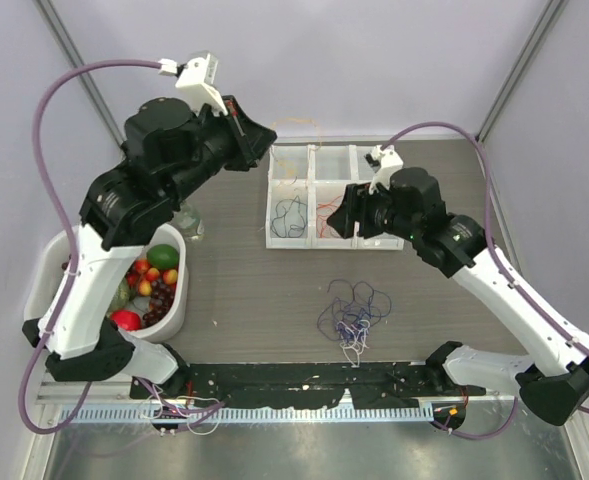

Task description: Untangle the cables

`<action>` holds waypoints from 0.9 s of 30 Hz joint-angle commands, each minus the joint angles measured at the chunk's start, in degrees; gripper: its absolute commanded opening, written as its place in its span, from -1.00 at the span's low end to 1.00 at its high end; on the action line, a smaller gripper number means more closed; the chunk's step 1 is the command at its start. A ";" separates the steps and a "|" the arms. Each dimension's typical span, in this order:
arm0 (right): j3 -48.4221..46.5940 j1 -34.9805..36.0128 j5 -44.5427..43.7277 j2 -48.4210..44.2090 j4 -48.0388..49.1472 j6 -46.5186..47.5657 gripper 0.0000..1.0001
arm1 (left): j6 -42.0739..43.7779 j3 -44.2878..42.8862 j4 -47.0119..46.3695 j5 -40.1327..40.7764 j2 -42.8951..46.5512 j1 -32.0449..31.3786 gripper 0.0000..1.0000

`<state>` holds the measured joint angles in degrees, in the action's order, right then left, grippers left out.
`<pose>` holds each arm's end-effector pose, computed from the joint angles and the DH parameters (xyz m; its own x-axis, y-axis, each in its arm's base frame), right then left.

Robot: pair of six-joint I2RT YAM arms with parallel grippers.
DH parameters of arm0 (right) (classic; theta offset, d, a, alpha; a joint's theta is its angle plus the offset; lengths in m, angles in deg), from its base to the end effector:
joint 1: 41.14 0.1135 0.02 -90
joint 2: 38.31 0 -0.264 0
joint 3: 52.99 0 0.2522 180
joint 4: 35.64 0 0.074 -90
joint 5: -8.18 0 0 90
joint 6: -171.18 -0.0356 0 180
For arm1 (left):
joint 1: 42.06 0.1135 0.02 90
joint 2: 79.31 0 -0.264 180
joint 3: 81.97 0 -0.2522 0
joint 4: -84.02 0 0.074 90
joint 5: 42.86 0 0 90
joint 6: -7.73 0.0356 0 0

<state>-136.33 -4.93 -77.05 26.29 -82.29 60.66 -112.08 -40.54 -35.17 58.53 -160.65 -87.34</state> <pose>0.1938 0.1455 0.3818 -0.5809 0.0077 -0.8140 -0.4745 0.8093 0.3462 0.1636 -0.1552 0.5798 -0.3155 -0.3740 -0.8721 0.4622 0.7421 -0.4855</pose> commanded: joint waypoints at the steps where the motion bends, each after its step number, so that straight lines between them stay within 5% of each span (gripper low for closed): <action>1: -8.36 -0.08 -1.17 -1.14 -1.48 4.34 0.28 | -7.54 3.07 5.07 -6.02 0.39 4.49 -1.00; 8: -13.12 -0.08 6.72 0.25 2.81 7.24 0.34 | -13.88 8.62 4.46 -20.79 -1.01 9.33 -1.00; 20: -11.45 1.14 12.27 5.71 10.82 5.13 0.38 | -18.62 8.53 4.46 -26.78 -4.53 9.59 -1.00; 24: -10.23 2.99 12.28 5.71 11.17 5.48 0.22 | -19.50 8.18 3.32 -27.39 -5.41 9.68 -1.00; 27: -9.43 2.91 12.54 5.63 11.26 5.57 -0.13 | -20.21 7.92 3.05 -27.74 -6.02 9.77 -1.00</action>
<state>-146.47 -2.51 -65.57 32.32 -74.18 66.02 -130.59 -31.80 -29.64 33.03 -166.09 -77.98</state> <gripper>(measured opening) 0.524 0.009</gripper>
